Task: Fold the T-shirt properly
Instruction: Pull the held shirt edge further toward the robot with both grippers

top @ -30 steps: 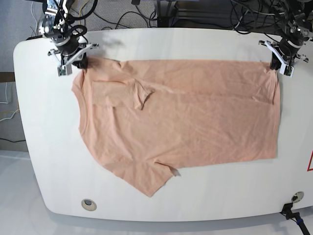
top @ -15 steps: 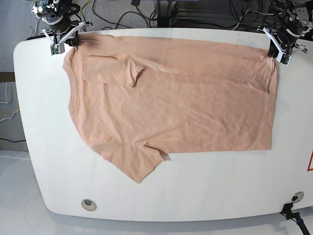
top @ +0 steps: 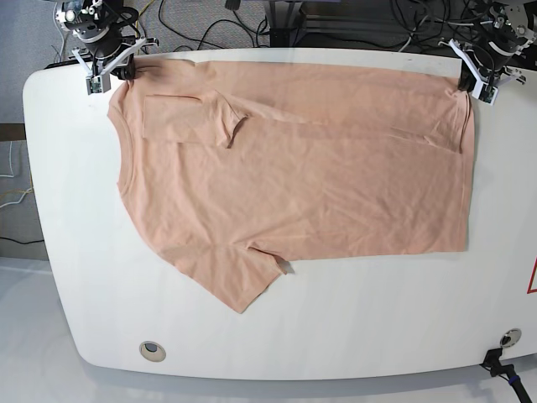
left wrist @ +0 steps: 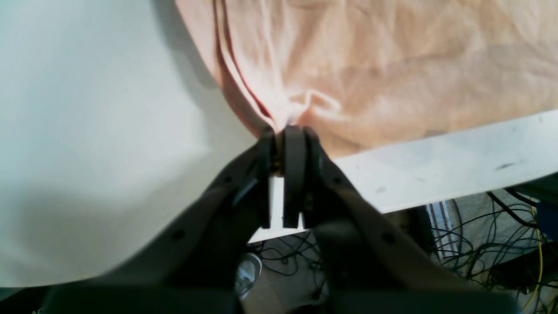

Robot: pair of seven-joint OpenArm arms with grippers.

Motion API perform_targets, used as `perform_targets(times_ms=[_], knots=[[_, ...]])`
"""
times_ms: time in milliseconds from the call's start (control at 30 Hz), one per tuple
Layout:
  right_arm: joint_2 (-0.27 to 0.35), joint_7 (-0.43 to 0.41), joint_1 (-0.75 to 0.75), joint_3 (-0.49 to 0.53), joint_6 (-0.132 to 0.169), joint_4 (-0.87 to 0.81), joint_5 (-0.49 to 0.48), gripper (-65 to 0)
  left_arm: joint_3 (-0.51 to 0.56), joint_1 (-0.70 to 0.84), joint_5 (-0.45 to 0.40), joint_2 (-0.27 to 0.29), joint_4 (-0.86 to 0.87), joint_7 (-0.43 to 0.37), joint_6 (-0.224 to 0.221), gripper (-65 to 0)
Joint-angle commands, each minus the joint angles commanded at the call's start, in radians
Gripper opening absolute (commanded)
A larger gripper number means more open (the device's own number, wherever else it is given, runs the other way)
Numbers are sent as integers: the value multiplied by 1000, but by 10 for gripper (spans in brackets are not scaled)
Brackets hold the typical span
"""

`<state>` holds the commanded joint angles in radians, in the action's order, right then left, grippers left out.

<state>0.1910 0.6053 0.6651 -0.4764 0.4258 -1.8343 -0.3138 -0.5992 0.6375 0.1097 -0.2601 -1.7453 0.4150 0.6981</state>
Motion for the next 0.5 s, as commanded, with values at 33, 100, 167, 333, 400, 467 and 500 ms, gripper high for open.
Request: perform_targets(times_ms=[33,100,167,333,400,467,500], knots=[[0,0,0,0,0,0,0,-596,0,0,-3,0,0,0,0,-524],[0,0,-2,0,0,0,0,-536,2,0,-3,0,0,0,0,-415],[0,0,-3,0,2,0,0,-514,2,0,-3,0,0,0,0,-378],[8,0,-23,-3,2,-23,0,-510,0,-3,-3,0,-49,0,0,-378],[9,11,-23,-3,2,-60,0,-509,0,-2,-3,0,-74,0,0,-378],[20,83,-38,-3,3,-84,0,-509,0,-2,-3,0,-94,0,0,-378],[29,112,-54,-3,9,-95,0,-509,0,-2,-3,0,-101,0,0,-378]])
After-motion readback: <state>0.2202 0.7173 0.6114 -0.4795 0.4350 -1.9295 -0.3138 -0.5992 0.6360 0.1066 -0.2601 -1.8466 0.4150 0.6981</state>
